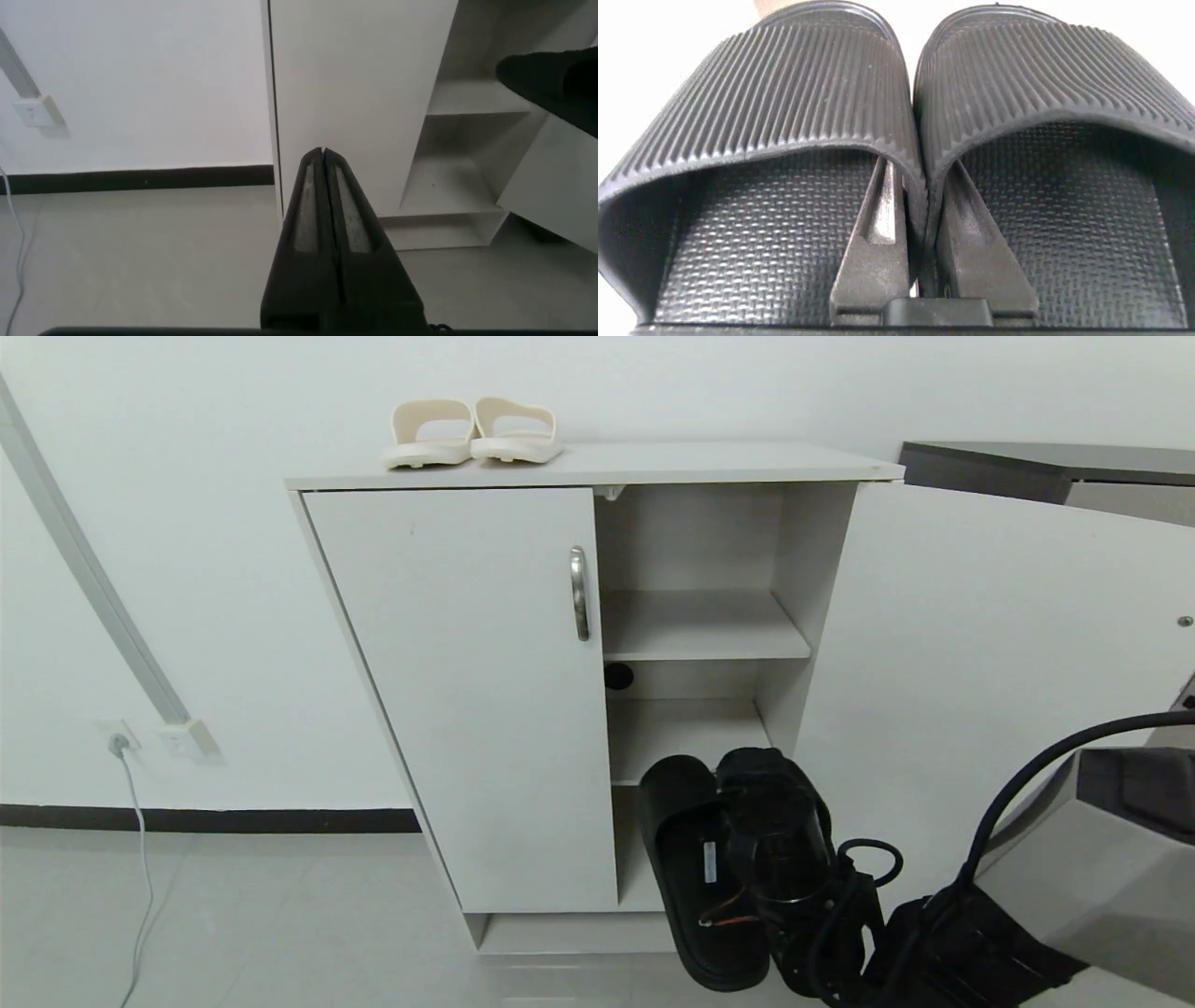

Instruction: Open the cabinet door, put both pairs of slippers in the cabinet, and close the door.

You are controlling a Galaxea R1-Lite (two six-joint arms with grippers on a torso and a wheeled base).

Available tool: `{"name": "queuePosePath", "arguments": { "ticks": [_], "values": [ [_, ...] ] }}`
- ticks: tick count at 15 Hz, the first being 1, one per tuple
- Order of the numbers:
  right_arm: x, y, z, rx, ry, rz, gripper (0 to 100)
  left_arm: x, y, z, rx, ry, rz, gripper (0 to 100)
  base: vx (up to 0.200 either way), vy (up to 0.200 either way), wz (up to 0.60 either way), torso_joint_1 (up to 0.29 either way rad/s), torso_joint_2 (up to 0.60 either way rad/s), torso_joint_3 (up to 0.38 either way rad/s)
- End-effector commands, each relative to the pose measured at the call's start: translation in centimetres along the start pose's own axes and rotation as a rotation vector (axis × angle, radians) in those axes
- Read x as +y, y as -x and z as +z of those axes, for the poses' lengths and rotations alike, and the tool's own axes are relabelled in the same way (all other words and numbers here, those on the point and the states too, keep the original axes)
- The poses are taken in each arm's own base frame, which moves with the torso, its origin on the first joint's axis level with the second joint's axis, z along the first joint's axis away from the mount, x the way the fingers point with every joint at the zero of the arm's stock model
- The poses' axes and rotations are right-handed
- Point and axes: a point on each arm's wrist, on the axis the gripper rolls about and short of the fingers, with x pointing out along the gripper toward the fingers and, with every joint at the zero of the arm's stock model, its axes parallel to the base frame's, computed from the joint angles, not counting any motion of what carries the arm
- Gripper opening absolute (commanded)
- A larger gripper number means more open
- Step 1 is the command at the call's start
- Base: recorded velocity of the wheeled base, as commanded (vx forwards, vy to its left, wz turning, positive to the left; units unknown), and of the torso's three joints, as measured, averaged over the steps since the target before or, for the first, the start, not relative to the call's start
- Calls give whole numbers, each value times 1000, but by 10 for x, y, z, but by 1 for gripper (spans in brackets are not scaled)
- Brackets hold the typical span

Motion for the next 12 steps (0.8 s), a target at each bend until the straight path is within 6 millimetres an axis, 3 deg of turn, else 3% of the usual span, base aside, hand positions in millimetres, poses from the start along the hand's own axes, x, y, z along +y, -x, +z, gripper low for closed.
{"name": "queuePosePath", "arguments": {
  "ticks": [1, 6, 12],
  "values": [
    [11, -15, -12, 9, 8, 1, 0, 0, 0, 0, 1, -1, 0, 0, 0, 0, 0, 0, 0, 0],
    [14, -34, -13, -4, -8, -21, 0, 0, 0, 0, 2, 0, 0, 0, 0, 0, 0, 0, 0, 0],
    [14, -38, -22, 14, 4, -27, 0, 0, 0, 0, 1, 2, 0, 0, 0, 0, 0, 0, 0, 0]
  ]
}}
